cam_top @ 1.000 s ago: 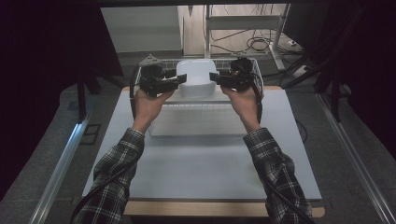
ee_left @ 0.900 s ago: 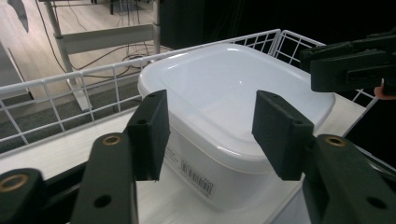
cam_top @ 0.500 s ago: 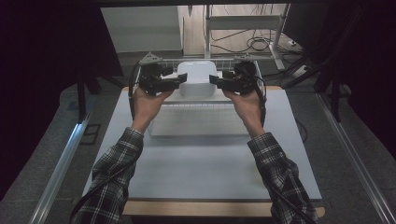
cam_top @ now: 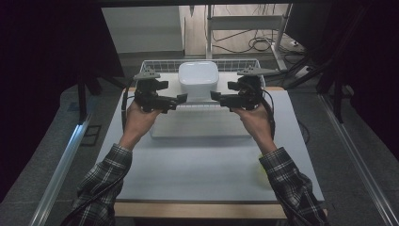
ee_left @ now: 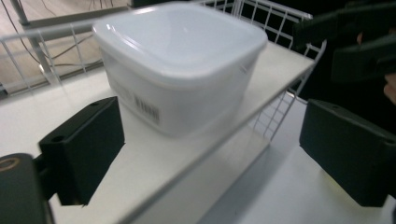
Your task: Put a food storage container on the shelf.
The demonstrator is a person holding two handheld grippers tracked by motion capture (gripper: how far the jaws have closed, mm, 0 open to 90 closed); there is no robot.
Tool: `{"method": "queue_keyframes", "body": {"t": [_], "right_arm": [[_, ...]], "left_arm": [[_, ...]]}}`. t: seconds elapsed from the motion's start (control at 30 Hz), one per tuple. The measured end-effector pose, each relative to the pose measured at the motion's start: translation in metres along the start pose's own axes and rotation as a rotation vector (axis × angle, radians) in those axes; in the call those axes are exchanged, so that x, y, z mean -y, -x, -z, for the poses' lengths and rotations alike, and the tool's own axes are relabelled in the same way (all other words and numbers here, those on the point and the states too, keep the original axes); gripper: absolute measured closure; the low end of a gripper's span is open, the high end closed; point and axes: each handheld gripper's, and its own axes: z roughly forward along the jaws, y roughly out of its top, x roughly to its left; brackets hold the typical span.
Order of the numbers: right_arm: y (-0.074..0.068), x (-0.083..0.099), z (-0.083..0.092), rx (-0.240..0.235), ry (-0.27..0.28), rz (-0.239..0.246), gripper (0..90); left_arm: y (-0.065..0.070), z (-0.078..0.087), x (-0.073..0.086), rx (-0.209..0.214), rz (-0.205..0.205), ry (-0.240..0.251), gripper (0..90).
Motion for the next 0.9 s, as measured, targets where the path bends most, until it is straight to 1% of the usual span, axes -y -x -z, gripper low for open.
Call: {"method": "queue_keyframes", "body": {"t": [0.1,0.2,0.3,0.37,0.4,0.47,0.57,0.7,0.83,0.9], "right_arm": [[-0.003,0.003,0.003,-0.009,-0.007,0.013,17.1],[-0.005,0.008,0.007,-0.013,-0.01,0.028,15.5],[-0.007,0.013,0.011,-0.027,-0.013,0.027,13.4],[-0.008,0.017,0.014,-0.038,-0.017,0.023,12.1],[-0.009,0.019,0.015,-0.043,-0.02,0.024,11.4],[-0.01,0.023,0.017,-0.052,-0.027,0.024,10.8],[-0.013,0.029,0.02,-0.051,-0.04,0.039,9.9],[-0.017,0.039,0.025,-0.053,-0.045,0.059,8.9],[-0.019,0.051,0.029,-0.064,-0.052,0.058,8.0],[-0.02,0.058,0.03,-0.069,-0.057,0.059,7.8]], "left_arm": [[0.006,0.005,0.009,0.015,-0.016,0.009,5.0],[0.012,0.009,0.018,0.014,-0.029,0.001,3.2],[0.018,0.012,0.027,0.002,-0.059,-0.018,3.3],[0.021,0.014,0.033,-0.006,-0.067,-0.027,4.2],[0.022,0.015,0.035,-0.002,-0.065,-0.027,4.6],[0.024,0.016,0.041,0.021,-0.062,-0.028,5.2],[0.026,0.019,0.048,0.049,-0.079,-0.03,5.7],[0.03,0.021,0.058,0.058,-0.099,-0.039,6.0],[0.035,0.024,0.069,0.068,-0.111,-0.056,6.3],[0.037,0.026,0.074,0.064,-0.113,-0.064,6.3]]}}
